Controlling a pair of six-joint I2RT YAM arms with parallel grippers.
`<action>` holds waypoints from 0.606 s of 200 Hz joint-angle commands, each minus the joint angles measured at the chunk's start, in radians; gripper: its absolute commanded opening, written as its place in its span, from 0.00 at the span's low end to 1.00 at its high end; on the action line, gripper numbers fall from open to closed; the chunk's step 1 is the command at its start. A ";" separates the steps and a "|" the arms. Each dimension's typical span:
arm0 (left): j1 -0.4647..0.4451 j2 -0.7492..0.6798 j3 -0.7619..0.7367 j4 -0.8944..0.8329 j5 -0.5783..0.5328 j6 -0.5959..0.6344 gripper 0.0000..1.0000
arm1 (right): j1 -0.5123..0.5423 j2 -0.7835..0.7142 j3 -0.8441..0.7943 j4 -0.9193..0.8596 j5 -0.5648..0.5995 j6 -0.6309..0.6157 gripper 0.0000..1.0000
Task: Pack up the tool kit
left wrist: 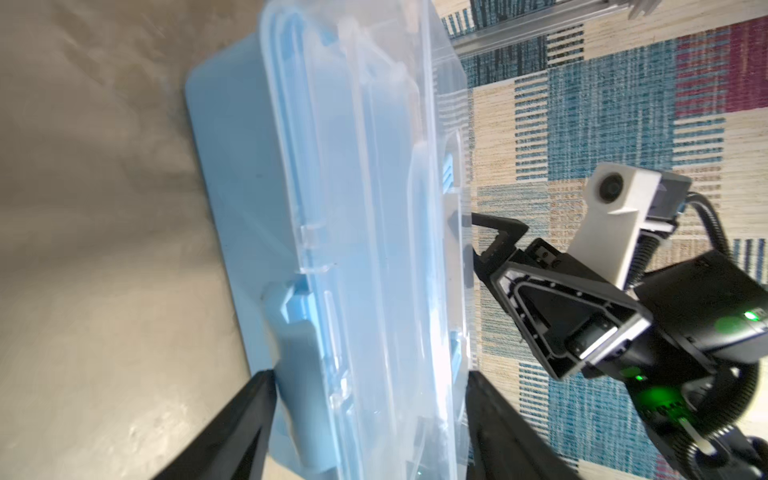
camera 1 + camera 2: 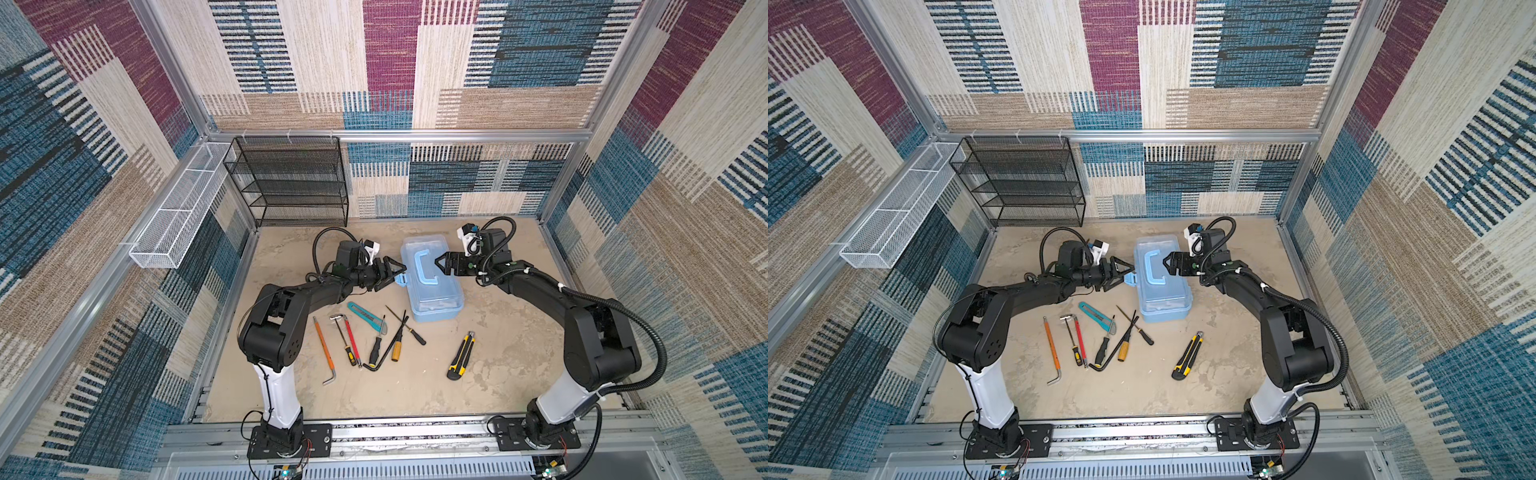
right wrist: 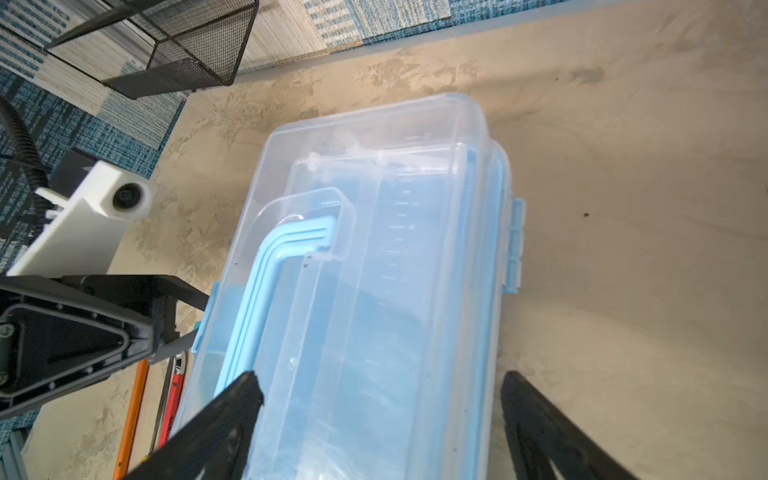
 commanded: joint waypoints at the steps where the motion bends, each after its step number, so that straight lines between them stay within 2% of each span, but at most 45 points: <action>1: -0.002 -0.052 0.012 -0.166 -0.077 0.146 0.79 | 0.020 0.012 0.027 -0.062 0.105 -0.023 0.92; 30: -0.001 -0.110 0.018 -0.317 -0.166 0.254 0.84 | 0.052 0.029 0.050 -0.110 0.176 -0.031 0.92; 52: -0.002 -0.140 0.035 -0.438 -0.305 0.321 0.91 | 0.077 0.060 0.092 -0.154 0.213 -0.038 0.92; 91: -0.008 -0.211 0.012 -0.538 -0.492 0.373 0.97 | 0.115 0.090 0.139 -0.198 0.283 -0.035 0.91; 121: -0.019 -0.236 0.023 -0.613 -0.630 0.407 1.00 | 0.118 0.118 0.163 -0.243 0.323 -0.031 0.85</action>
